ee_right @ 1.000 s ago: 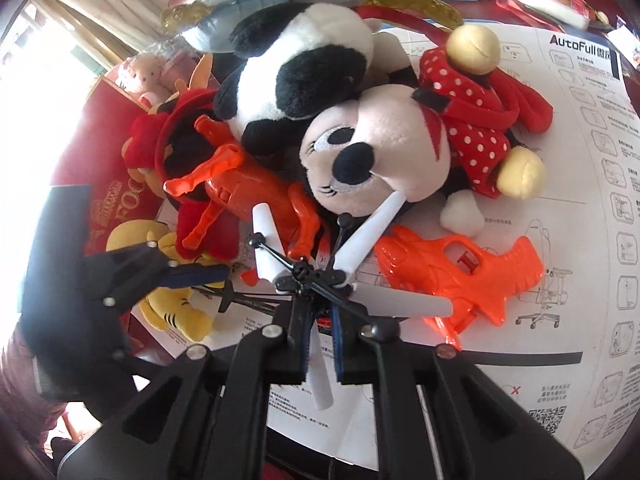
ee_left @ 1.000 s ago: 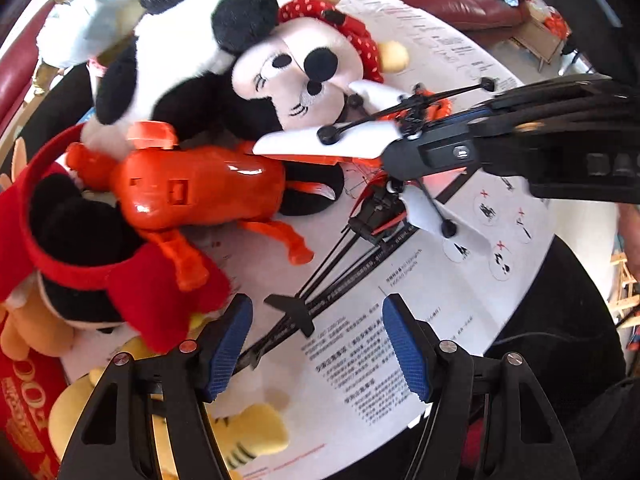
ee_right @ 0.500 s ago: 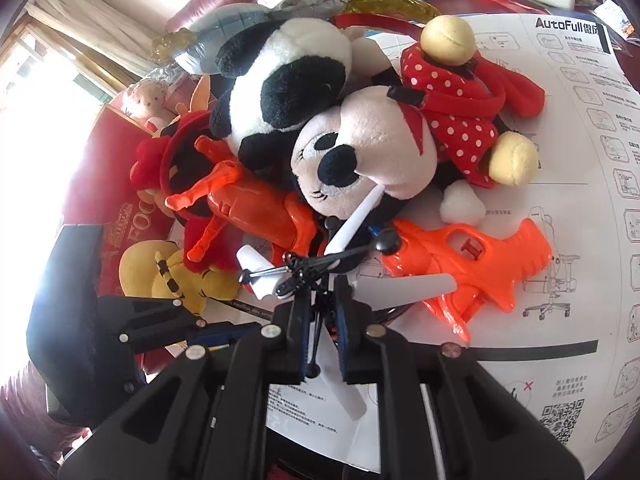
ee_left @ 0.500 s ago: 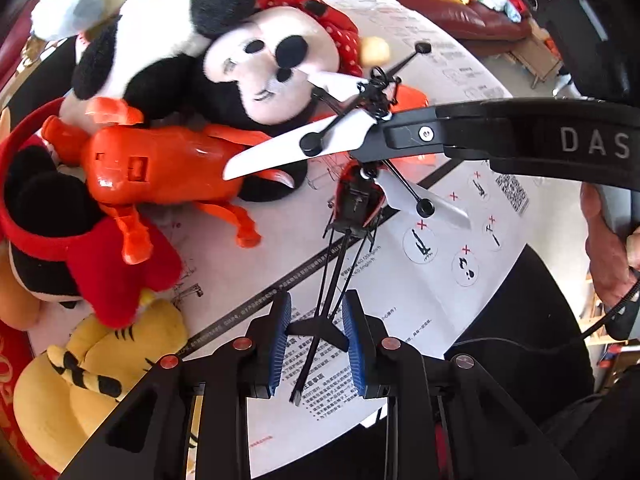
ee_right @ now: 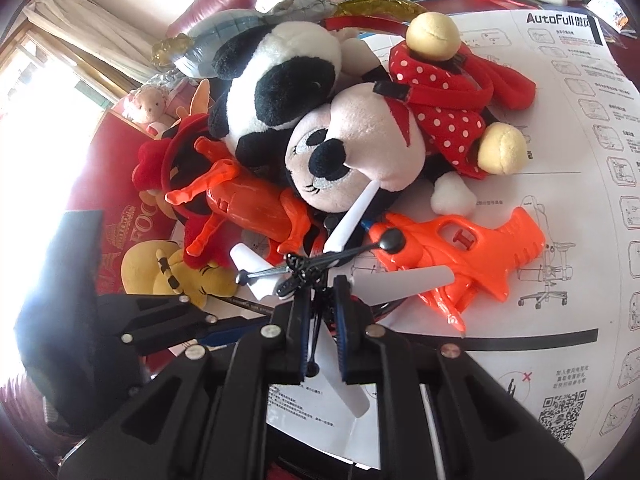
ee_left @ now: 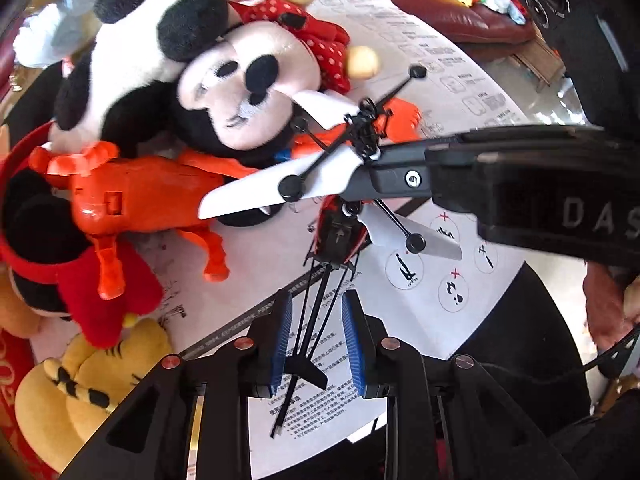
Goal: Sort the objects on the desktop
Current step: 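Raise the held helicopter above the toy pile with the right tool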
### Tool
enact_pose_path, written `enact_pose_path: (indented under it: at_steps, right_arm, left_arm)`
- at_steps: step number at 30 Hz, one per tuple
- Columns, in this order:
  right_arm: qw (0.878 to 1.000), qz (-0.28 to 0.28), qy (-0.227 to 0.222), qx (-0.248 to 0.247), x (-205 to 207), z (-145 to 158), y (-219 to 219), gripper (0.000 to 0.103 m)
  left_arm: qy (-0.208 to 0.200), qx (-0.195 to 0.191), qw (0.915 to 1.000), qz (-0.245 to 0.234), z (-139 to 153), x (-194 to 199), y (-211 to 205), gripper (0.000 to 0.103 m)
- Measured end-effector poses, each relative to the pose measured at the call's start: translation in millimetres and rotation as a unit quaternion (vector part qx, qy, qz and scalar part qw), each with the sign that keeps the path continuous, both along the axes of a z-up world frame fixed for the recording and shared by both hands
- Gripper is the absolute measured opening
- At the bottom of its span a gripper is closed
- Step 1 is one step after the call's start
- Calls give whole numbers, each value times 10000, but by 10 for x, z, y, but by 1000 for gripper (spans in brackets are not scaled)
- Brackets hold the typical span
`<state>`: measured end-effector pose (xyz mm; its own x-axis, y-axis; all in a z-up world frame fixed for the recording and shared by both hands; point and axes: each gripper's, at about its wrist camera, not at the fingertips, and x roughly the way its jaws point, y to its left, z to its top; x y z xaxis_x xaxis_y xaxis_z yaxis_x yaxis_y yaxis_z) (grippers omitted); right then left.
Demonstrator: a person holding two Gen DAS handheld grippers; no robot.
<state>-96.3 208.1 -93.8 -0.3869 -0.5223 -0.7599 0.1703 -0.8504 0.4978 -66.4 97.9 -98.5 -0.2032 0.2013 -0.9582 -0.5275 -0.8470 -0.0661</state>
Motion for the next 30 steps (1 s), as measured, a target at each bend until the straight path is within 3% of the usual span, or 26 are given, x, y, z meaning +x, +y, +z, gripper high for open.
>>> enact_pose_path:
  at_steps: [11,16,30]
  right_arm:
    - [9998,-152,11,136,65,79,20,11]
    - [9997,-92,31,220,72,71,-14,13]
    - [9978,137,349,551,-19,102,-159,17]
  left_arm:
    - [96,60,9999,92,96,48,232,11]
    - [-6,53,9994,352,52,16,101,11]
    - [-283,221,9985,422,-28,-30,8,11]
